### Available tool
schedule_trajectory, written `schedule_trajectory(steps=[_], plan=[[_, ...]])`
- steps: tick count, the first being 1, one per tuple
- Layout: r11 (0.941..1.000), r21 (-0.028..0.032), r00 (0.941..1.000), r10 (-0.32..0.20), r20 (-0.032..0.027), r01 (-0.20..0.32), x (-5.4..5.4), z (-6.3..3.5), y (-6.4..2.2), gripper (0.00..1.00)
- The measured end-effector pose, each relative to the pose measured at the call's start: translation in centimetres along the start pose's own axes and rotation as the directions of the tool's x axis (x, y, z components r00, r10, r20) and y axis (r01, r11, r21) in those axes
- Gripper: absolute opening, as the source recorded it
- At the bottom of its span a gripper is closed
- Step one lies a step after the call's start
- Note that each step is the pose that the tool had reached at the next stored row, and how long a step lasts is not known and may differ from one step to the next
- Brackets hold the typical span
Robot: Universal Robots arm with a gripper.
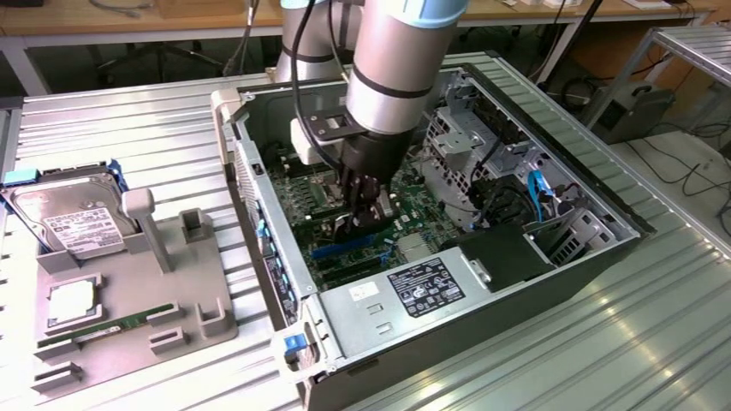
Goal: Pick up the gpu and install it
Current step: 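Insert the gpu into the slot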
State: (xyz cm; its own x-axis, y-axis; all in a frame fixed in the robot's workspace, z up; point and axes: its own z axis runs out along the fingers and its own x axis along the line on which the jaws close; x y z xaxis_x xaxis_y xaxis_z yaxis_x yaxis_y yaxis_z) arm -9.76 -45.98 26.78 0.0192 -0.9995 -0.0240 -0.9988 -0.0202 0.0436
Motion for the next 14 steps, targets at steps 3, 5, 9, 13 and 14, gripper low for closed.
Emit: schedule_trajectory(steps=[3, 5, 9, 13, 14], plan=[[1.0, -0.0004, 1.0, -0.001, 0.0009, 0.001, 0.08, 0.51, -0.02, 0.26], [1.0, -0.0006, 1.0, -0.001, 0.0017, 0.001, 0.14, 0.76, -0.03, 0.26], [1.0, 0.0, 1.0, -0.001, 0.0032, 0.001, 0.19, 0.96, -0.04, 0.26], [1.0, 0.0004, 1.0, -0.001, 0.0038, 0.001, 0.18, 0.58, -0.05, 0.26], [1.0, -0.0001, 1.0, -0.001, 0.0031, 0.001, 0.18, 0.38, -0.05, 0.26]])
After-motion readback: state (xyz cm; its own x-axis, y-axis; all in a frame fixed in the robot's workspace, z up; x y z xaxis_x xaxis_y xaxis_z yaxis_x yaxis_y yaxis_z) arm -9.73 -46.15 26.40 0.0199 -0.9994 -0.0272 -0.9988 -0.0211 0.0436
